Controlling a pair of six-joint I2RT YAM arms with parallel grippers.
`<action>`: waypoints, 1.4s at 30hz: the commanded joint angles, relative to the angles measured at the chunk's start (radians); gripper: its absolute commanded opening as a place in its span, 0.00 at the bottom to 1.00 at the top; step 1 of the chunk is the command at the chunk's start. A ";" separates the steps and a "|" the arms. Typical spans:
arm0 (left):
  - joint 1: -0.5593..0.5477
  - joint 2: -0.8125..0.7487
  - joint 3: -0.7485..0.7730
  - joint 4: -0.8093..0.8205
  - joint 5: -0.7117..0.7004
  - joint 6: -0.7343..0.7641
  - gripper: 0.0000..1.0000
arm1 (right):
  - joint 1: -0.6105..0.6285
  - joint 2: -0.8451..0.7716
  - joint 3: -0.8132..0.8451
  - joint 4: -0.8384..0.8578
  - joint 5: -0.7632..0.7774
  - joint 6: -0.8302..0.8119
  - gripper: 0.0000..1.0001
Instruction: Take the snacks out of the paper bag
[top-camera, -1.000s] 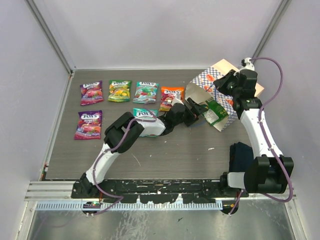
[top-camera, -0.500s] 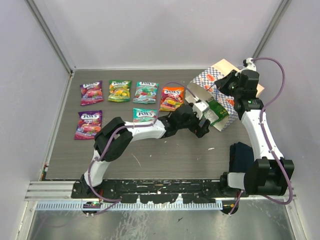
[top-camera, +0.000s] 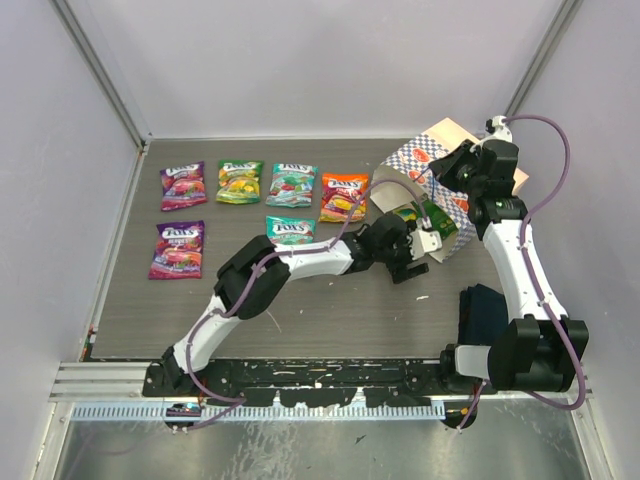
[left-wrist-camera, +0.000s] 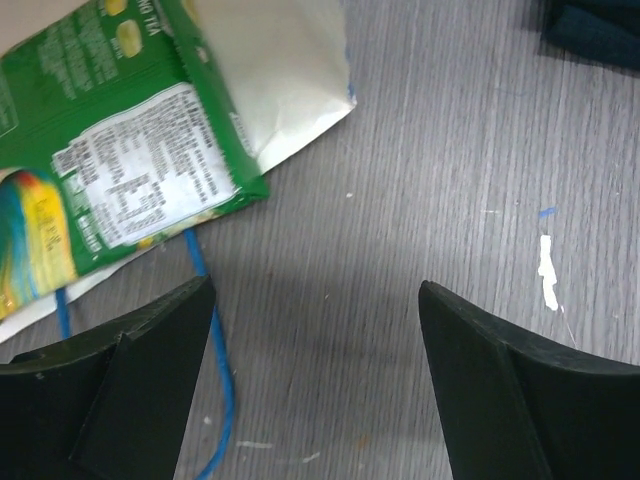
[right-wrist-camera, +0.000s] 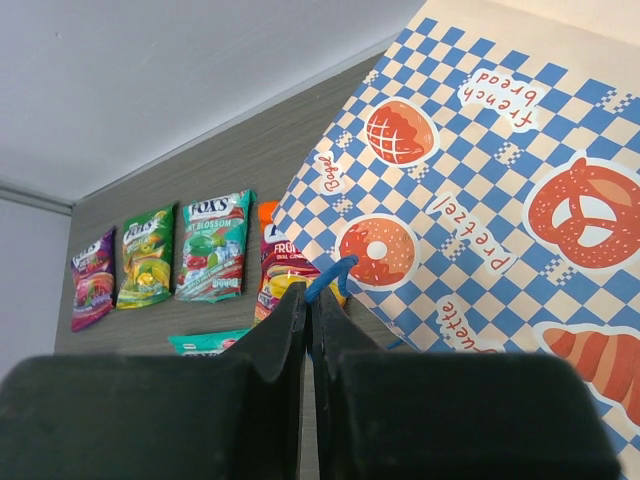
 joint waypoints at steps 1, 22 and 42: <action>-0.024 0.033 0.081 0.068 0.016 0.054 0.83 | -0.005 -0.039 0.026 0.038 -0.009 -0.013 0.01; -0.023 0.225 0.345 0.066 -0.102 0.002 0.53 | -0.005 -0.028 0.021 0.043 -0.018 -0.022 0.01; -0.014 0.210 0.295 0.087 -0.145 -0.057 0.00 | -0.005 -0.024 0.015 0.052 -0.032 -0.017 0.01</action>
